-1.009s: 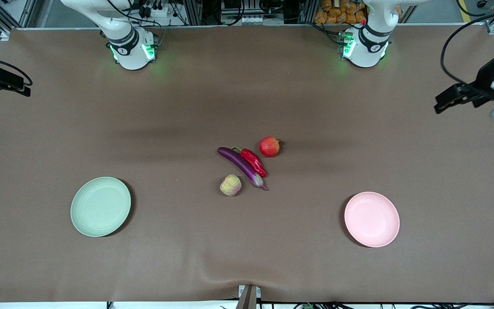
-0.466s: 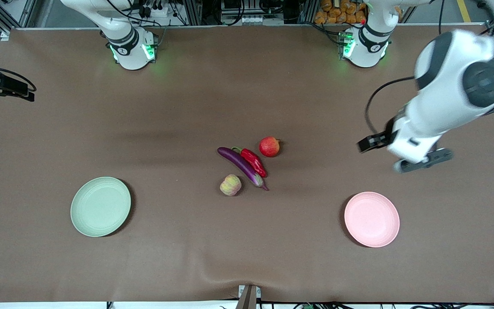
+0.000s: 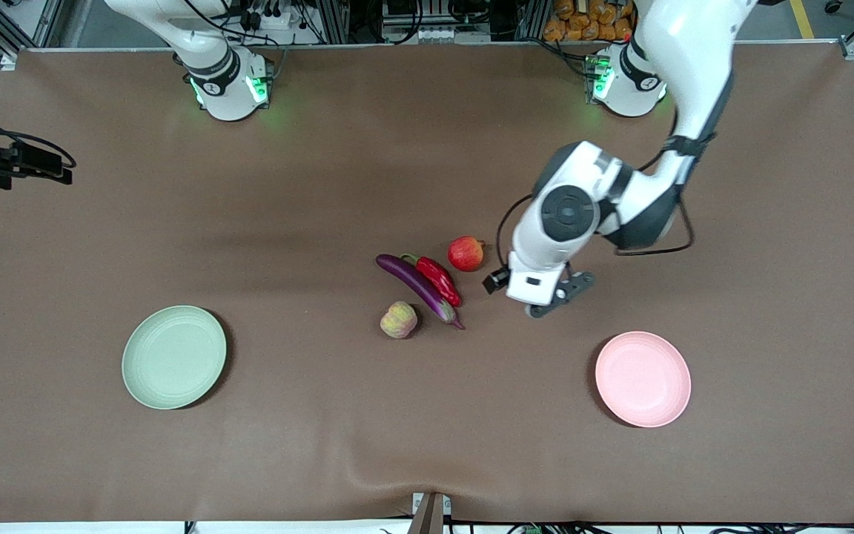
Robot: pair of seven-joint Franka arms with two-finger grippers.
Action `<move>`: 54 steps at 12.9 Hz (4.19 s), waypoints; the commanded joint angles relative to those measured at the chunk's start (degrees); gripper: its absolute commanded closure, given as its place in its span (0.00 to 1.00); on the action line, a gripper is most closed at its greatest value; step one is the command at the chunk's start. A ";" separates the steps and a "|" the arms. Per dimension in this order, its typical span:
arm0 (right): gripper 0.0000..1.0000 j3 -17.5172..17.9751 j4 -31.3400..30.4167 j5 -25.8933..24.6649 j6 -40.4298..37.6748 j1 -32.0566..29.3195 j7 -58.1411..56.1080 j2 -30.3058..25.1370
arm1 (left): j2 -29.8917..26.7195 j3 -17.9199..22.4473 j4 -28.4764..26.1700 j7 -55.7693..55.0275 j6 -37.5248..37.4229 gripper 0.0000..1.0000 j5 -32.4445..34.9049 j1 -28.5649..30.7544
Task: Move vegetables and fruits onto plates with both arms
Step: 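Reach the left gripper to the red pepper while the right gripper reaches the peach, then grasp the red pepper with the left gripper while the right gripper grasps the peach, then carry the pepper to the pink plate while the right gripper lifts the peach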
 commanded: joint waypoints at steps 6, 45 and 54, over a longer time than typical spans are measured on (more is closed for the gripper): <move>0.00 0.16 0.38 8.68 14.88 3.42 0.14 10.76 | 3.71 0.52 -4.89 -11.20 19.82 0.00 3.20 -4.46; 0.00 0.51 10.23 11.14 53.57 35.86 81.62 42.68 | -0.94 2.19 4.35 17.51 2.60 1.00 3.46 15.02; 0.00 0.43 10.14 7.71 57.97 39.11 81.53 47.16 | 12.58 2.98 7.24 24.92 15.51 0.96 3.81 27.96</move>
